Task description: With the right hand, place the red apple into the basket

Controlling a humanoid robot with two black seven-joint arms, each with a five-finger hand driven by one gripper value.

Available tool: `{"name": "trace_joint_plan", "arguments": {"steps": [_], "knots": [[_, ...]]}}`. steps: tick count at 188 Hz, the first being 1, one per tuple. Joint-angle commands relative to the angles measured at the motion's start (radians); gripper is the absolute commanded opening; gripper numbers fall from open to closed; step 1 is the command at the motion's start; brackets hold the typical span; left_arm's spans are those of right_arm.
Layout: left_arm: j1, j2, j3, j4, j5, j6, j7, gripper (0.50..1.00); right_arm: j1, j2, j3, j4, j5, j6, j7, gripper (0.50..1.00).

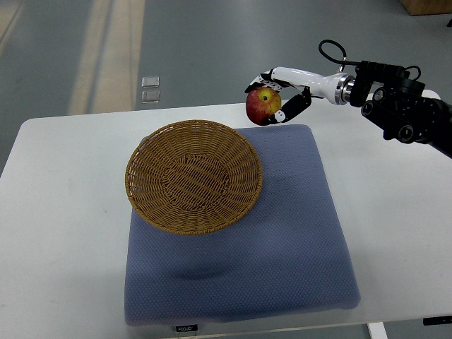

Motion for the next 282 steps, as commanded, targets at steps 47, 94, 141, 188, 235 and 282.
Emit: {"name": "trace_joint_plan", "arguments": {"steps": [47, 94, 141, 188, 235, 282], "knots": [[0.000, 0.000, 0.000, 0.000, 0.000, -0.001, 0.000, 1.000, 0.052, 0.174, -0.033, 0.001, -0.016, 0.030, -0.002, 0.635], [0.000, 0.000, 0.000, -0.001, 0.000, -0.001, 0.000, 1.000, 0.035, 0.207, -0.137, 0.001, -0.019, 0.025, -0.002, 0.664], [0.000, 0.000, 0.000, -0.001, 0.000, -0.001, 0.000, 1.000, 0.007, 0.207, -0.171, -0.002, -0.020, 0.008, -0.008, 0.772], [0.000, 0.000, 0.000, 0.000, 0.002, -0.001, 0.000, 1.000, 0.012, 0.207, -0.168, -0.002, -0.017, 0.010, -0.008, 0.917], [0.000, 0.000, 0.000, 0.000, 0.000, -0.001, 0.000, 1.000, 0.009, 0.207, -0.119, -0.002, 0.039, 0.011, -0.010, 0.915], [0.000, 0.000, 0.000, 0.000, 0.000, -0.001, 0.000, 1.000, -0.033, 0.089, -0.045, -0.002, 0.319, 0.034, -0.050, 0.915]]}}
